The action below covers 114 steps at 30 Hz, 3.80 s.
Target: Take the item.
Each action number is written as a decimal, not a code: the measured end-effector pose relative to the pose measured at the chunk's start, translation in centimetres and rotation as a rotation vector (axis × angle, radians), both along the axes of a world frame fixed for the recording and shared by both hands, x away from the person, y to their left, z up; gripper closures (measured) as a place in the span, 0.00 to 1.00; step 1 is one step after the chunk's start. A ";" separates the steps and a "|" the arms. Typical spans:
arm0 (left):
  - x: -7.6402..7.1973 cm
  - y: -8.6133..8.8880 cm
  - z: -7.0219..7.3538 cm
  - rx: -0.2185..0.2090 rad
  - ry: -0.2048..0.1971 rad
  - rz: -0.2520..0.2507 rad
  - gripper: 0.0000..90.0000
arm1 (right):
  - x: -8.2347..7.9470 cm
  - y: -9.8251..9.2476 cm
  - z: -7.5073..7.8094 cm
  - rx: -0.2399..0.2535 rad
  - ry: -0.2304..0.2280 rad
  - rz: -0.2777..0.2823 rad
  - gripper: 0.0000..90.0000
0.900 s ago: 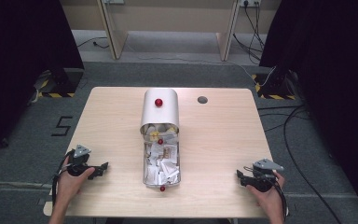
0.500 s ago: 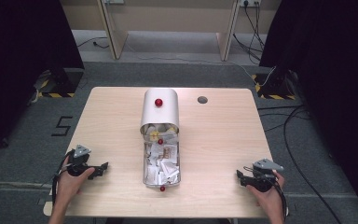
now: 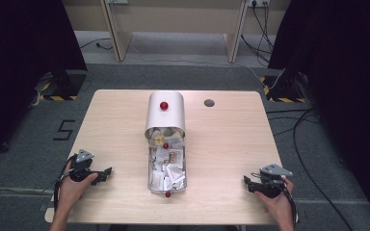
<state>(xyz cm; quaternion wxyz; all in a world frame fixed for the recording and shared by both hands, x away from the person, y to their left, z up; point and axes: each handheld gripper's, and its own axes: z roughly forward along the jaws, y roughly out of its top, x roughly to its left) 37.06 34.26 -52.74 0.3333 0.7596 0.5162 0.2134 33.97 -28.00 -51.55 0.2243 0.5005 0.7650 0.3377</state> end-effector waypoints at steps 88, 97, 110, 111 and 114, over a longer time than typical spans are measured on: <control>0.0 0.0 0.0 -0.001 0.001 0.000 0.00 | -0.1 10.6 6.0 0.090 -0.151 0.304 0.37; 0.0 0.0 0.0 -0.001 0.001 0.000 0.00 | -0.3 11.8 6.1 0.091 -0.148 0.343 0.37; 0.0 0.0 0.0 -0.001 0.001 0.000 0.00 | -0.4 13.3 6.2 0.099 -0.148 0.387 0.37; 0.0 0.0 0.0 -0.001 0.001 0.000 0.00 | -0.4 13.6 6.2 0.099 -0.151 0.396 0.37; 0.0 0.0 0.0 -0.001 0.001 0.000 0.00 | -0.4 13.9 6.2 0.099 -0.149 0.403 0.37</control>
